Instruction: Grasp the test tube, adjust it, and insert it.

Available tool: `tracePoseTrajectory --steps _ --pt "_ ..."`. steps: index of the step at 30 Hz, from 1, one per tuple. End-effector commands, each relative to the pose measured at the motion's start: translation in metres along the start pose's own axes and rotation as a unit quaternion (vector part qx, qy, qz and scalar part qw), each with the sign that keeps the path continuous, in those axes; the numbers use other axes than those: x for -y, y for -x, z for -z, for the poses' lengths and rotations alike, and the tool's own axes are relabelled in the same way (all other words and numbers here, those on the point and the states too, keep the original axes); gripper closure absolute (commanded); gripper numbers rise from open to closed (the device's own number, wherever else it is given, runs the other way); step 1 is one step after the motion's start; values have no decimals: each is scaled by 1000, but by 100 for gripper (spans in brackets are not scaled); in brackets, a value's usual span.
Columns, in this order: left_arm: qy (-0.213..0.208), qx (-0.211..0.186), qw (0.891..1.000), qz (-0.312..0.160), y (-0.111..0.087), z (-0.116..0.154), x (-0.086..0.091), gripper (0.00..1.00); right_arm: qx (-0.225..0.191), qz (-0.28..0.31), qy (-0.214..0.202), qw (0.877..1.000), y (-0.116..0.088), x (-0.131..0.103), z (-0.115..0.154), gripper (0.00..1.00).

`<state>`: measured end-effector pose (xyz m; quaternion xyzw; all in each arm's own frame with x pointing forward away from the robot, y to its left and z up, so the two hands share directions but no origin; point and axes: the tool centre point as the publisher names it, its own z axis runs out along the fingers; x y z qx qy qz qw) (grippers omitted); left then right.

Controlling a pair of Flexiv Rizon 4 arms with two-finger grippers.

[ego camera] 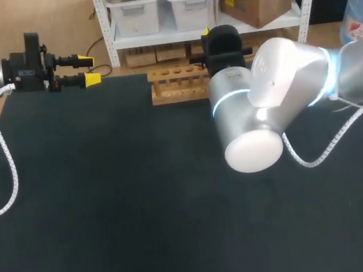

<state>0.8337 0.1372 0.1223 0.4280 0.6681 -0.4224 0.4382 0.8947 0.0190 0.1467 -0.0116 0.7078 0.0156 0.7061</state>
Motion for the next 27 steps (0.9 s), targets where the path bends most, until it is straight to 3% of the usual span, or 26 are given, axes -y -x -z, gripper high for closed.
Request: tracePoseTrajectory --steps 1,27 --pt "0 1 1000 -1 -1 0 0 0 2 -1 275 962 -2 1 0 100" --pt "0 1 1000 -1 -1 0 0 0 -7 -9 279 960 -22 -2 -3 100"
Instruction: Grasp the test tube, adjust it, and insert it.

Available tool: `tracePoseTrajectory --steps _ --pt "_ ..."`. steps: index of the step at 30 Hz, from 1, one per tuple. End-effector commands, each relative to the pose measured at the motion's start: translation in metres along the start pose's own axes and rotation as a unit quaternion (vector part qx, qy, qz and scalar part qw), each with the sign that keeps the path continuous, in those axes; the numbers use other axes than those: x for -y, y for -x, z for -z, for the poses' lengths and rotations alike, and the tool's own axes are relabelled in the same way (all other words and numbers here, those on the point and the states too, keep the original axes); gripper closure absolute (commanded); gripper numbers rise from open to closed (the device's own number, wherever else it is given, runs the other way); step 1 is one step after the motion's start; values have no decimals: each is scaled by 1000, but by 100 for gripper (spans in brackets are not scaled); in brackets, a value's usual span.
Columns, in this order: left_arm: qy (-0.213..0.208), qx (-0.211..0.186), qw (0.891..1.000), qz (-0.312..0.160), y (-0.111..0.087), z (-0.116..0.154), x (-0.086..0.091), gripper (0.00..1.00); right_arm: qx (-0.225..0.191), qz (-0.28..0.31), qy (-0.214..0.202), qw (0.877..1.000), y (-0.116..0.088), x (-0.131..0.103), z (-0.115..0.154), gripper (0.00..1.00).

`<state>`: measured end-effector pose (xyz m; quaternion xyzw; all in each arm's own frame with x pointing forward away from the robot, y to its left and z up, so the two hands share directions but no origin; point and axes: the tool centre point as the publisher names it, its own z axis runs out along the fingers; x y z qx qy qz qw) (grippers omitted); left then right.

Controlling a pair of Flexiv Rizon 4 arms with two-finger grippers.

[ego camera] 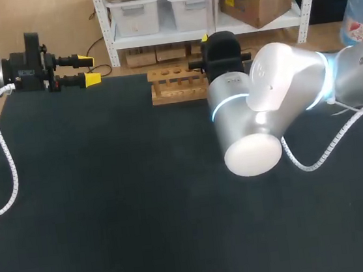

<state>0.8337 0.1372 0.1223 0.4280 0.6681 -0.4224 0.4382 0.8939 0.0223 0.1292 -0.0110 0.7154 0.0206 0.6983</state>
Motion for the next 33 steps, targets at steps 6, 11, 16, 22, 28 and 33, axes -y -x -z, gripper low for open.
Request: tracePoseTrajectory --steps 6,11,16,22,28,33 --pt "0 1 1000 -1 -1 0 0 0 -2 -9 277 961 -13 0 -4 100" --pt "0 1 1000 -1 -1 0 0 0 -6 -18 272 962 -21 1 -3 100" --pt "0 1 1000 -1 -1 0 0 0 -12 -23 269 963 -30 2 -2 100" --pt "0 1 1000 -1 -1 0 0 0 -17 -26 268 963 -38 3 -3 100" --pt "0 1 1000 -1 -1 0 0 0 -25 -30 271 962 -46 1 -2 100" --pt "0 1 1000 -1 -1 0 0 0 -30 -31 271 962 -52 2 -2 100"
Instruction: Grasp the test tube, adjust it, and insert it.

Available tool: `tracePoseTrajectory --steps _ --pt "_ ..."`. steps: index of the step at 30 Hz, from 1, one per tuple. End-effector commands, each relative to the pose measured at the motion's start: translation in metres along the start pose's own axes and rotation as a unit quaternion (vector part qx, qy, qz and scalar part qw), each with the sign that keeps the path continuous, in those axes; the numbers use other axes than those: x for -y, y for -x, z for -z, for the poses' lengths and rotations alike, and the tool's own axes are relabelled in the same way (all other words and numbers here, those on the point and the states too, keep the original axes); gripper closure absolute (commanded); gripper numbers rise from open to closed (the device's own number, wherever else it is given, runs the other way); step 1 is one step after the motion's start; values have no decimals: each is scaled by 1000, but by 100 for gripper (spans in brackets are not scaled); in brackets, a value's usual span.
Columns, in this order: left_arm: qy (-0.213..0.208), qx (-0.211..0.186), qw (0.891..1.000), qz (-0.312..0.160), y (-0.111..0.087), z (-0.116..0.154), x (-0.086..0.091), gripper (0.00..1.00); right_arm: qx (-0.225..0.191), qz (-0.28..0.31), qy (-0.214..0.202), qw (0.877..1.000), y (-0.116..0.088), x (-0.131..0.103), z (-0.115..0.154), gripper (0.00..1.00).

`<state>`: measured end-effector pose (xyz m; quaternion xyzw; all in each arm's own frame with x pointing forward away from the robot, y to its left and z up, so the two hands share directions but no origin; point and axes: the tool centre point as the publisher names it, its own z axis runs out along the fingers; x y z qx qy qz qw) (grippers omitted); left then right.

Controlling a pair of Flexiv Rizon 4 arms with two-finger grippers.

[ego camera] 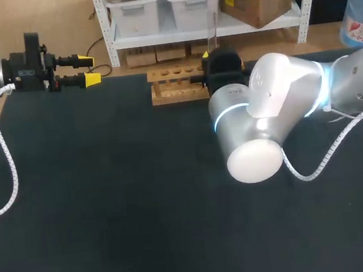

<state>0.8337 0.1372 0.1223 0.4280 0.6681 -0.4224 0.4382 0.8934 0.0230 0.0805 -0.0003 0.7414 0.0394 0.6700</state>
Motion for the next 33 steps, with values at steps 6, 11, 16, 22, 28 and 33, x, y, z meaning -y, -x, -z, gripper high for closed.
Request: tracePoseTrajectory --steps 6,11,16,22,28,33 --pt "0 1 1000 -1 -1 0 0 0 -2 -1 268 963 -7 2 -1 100" --pt "0 1 1000 -1 -1 0 0 0 -3 0 269 963 -7 2 -1 100" --pt "0 1 1000 -1 -1 0 0 0 -5 1 271 962 -8 0 0 93" --pt "0 1 1000 -1 -1 0 0 0 -4 2 271 962 -7 0 1 72" --pt "0 1 1000 -1 -1 0 0 0 -2 3 270 963 -4 1 1 54" --pt "0 1 1000 -1 -1 0 0 0 -2 4 269 963 0 2 2 3"
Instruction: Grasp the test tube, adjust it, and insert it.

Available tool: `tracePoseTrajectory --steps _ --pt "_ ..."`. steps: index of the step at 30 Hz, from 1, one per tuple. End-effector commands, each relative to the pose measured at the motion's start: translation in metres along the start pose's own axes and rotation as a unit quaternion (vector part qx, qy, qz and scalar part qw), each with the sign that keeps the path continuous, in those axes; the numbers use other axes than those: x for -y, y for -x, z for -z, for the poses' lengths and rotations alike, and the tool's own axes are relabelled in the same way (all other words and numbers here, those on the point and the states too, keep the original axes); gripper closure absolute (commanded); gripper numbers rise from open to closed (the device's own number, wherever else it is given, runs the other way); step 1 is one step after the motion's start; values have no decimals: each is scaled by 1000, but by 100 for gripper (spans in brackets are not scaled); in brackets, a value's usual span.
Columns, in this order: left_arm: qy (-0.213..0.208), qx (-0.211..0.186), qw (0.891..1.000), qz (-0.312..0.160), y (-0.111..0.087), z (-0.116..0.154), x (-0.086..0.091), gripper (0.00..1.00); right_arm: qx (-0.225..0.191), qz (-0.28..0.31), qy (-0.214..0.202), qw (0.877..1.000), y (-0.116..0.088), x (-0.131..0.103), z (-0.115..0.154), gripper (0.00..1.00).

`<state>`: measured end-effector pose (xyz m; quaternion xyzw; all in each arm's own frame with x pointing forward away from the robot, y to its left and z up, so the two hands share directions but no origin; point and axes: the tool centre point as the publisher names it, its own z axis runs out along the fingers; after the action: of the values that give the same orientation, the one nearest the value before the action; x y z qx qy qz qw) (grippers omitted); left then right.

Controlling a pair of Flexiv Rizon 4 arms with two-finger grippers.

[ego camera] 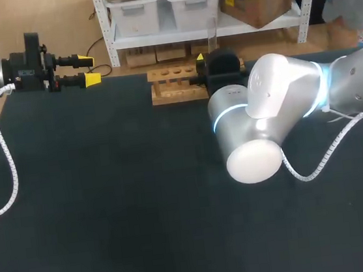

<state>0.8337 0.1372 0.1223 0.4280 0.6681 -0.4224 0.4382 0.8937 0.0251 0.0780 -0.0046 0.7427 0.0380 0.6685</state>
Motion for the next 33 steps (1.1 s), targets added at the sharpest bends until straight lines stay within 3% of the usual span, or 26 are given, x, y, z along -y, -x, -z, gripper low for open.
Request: tracePoseTrajectory --steps 1,10,18,30,33 --pt "0 1 1000 -1 -1 0 0 0 0 1 268 963 4 5 4 0" --pt "0 1 1000 -1 -1 0 0 0 -14 2 300 954 11 5 15 0" --pt "0 1 1000 -1 -1 0 0 0 -19 -26 380 924 19 11 35 0" --pt "0 1 1000 -1 -1 0 0 0 -8 -13 506 863 31 19 64 0" --pt "0 1 1000 -1 -1 0 0 0 -19 -10 506 862 32 21 66 0"
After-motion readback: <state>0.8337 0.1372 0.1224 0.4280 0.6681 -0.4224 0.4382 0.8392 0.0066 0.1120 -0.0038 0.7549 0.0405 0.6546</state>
